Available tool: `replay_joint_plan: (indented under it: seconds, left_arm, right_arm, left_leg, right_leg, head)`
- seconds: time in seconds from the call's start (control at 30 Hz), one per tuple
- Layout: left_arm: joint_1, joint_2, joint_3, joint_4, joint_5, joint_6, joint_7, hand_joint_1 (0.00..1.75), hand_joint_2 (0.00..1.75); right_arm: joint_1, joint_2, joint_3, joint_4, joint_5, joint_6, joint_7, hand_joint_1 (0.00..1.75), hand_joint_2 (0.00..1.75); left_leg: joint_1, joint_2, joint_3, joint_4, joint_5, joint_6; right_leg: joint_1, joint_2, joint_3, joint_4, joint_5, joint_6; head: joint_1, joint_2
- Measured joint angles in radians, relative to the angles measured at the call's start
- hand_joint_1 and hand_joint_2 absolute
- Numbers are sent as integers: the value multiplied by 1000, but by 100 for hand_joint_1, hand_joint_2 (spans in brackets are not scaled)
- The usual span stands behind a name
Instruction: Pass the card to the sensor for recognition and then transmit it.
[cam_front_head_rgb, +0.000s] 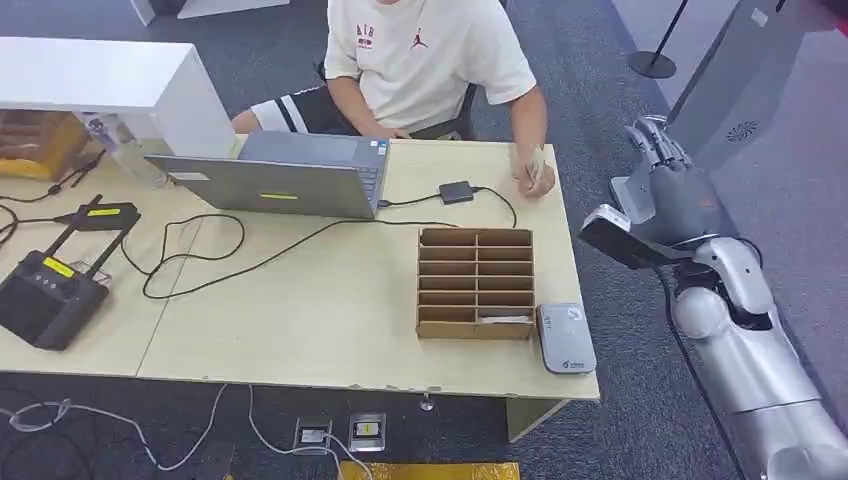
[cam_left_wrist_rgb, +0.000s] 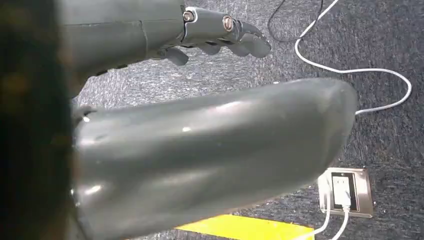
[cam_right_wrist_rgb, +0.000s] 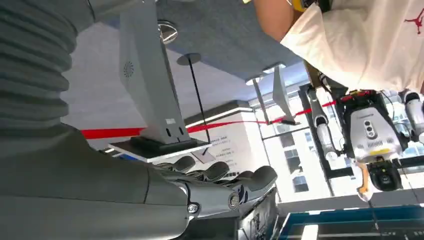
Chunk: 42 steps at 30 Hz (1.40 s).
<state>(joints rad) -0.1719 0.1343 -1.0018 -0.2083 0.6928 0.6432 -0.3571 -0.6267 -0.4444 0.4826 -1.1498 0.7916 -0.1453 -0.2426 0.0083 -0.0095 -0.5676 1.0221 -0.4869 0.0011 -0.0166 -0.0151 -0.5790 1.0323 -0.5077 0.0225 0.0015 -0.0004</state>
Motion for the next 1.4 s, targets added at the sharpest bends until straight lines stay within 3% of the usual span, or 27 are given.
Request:
replay_joint_plan:
  seconds: [1.4]
  left_arm:
    - [2, 0, -4, 0, 0, 1, -3, 0, 0]
  right_arm:
    - [-9, 35, 24, 59, -4, -5, 9, 0, 175]
  left_leg:
    - [0, 0, 0, 0, 0, 0]
  right_leg:
    - [0, 0, 0, 0, 0, 0]
  head:
    - [0, 0]
